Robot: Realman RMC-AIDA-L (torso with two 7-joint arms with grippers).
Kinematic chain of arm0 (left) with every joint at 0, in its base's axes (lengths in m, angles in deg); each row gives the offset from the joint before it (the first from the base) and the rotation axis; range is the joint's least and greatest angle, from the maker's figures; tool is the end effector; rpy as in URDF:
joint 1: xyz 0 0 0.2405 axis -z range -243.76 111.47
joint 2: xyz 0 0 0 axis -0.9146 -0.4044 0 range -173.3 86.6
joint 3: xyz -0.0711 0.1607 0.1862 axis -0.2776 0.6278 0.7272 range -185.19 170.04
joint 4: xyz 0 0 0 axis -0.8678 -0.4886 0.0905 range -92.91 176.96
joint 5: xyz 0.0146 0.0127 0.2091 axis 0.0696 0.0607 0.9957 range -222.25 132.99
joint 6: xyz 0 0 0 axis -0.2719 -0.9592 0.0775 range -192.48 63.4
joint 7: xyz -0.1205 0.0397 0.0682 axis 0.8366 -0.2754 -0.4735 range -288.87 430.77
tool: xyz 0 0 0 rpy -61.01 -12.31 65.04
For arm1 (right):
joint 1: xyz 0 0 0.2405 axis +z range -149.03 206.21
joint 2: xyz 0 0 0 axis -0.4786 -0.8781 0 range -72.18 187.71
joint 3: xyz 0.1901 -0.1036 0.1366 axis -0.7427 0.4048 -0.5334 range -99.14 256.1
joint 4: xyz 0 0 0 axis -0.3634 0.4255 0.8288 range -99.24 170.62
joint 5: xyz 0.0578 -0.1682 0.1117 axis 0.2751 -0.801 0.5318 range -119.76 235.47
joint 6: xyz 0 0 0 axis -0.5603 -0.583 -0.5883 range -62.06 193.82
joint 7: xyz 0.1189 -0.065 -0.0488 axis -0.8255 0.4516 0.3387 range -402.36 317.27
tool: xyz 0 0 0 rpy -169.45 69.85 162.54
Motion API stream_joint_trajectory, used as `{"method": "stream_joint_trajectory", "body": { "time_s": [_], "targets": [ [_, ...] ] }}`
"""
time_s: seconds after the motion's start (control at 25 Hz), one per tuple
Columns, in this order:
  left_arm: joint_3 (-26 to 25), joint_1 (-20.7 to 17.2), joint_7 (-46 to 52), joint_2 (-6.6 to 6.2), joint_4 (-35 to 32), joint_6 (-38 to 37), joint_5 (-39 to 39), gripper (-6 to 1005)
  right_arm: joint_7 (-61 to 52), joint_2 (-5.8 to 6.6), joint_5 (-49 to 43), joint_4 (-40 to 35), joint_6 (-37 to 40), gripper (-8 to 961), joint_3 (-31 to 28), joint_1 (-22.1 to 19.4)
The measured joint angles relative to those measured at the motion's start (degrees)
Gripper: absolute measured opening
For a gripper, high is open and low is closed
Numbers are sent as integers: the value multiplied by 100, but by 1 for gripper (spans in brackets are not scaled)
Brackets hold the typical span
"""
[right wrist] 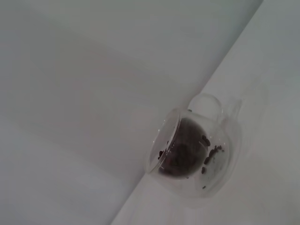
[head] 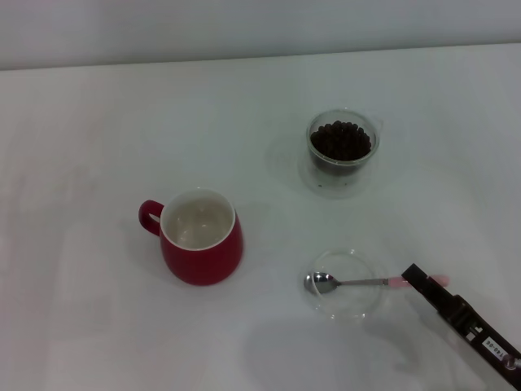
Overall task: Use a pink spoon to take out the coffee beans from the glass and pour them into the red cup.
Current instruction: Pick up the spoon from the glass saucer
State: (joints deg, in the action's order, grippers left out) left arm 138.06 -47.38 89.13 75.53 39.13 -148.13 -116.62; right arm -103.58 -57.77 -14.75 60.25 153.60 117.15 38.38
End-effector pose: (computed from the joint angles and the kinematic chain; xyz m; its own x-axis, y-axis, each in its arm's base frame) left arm -0.3655 0.2760 0.0360 0.5981 -0.2169 0.7715 0.7948 0.0376 -0.6056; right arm 0.3520 0.1375 -0.0752 -0.2339 -0.4600 -0.8566 -0.9555 -0.0540 0.2899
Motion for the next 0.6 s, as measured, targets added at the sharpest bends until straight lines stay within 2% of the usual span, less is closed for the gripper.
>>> {"method": "stream_joint_trajectory", "body": {
  "time_s": [0.12,0.36,0.6],
  "targets": [
    [0,18,6,-7,6,0,0,892,-26,-3,0,2,-1,224,0,9],
    [0,28,10,-7,9,-1,1,892,-237,4,0,3,20,138,1,61],
    [0,33,10,-5,9,-9,-11,892,-644,30,0,-140,215,138,121,64]
  ]
}}
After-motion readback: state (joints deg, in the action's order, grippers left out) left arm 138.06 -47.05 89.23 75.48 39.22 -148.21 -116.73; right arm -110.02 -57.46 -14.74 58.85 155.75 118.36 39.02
